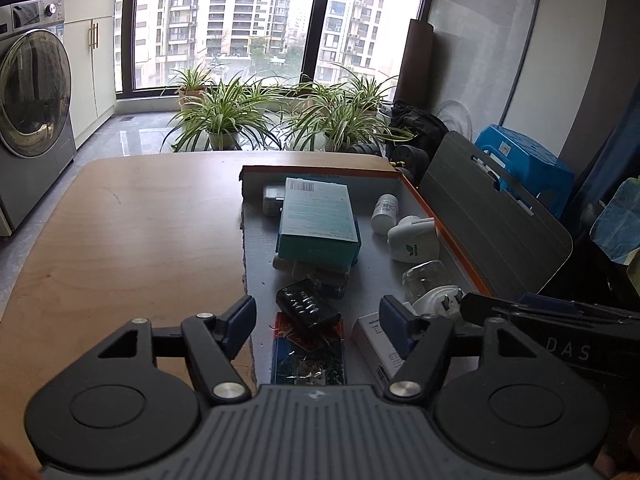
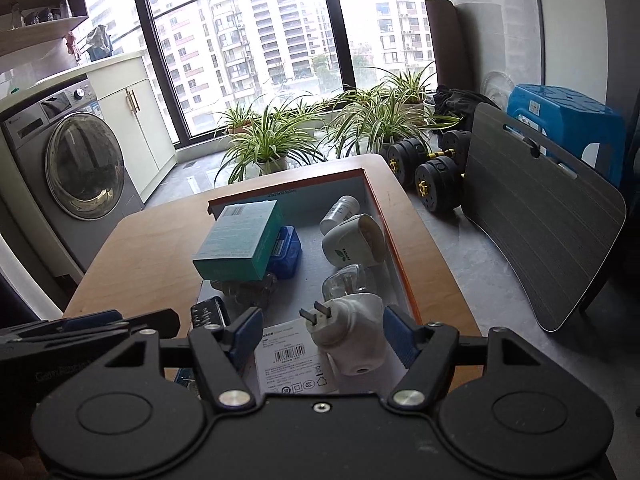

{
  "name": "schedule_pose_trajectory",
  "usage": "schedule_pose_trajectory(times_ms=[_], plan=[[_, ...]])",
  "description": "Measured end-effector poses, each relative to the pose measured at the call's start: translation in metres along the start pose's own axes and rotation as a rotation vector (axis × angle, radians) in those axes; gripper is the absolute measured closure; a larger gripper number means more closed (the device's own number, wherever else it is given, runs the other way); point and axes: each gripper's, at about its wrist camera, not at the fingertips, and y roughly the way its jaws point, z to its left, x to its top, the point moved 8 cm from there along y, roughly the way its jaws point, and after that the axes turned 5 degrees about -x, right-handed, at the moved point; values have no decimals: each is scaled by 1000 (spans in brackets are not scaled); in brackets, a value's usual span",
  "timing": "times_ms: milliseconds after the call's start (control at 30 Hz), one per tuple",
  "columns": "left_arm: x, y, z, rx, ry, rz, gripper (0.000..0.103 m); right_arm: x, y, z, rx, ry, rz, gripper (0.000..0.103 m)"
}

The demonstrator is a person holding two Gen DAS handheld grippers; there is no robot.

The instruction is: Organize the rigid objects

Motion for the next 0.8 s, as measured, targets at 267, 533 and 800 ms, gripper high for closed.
schedule_pose_trajectory(times_ms=[267,533,800], plan=[[-10,-15,-4,55,-6,4,0,-10,-24,-9,-20,-8,-22,20],[-26,-19,-9,116,3,34,0,-27,-29,-13,-22,-21,-11,19],[-37,-17,-10,156,-13,54,0,-37,-27,-15,-19,-34,1,16]])
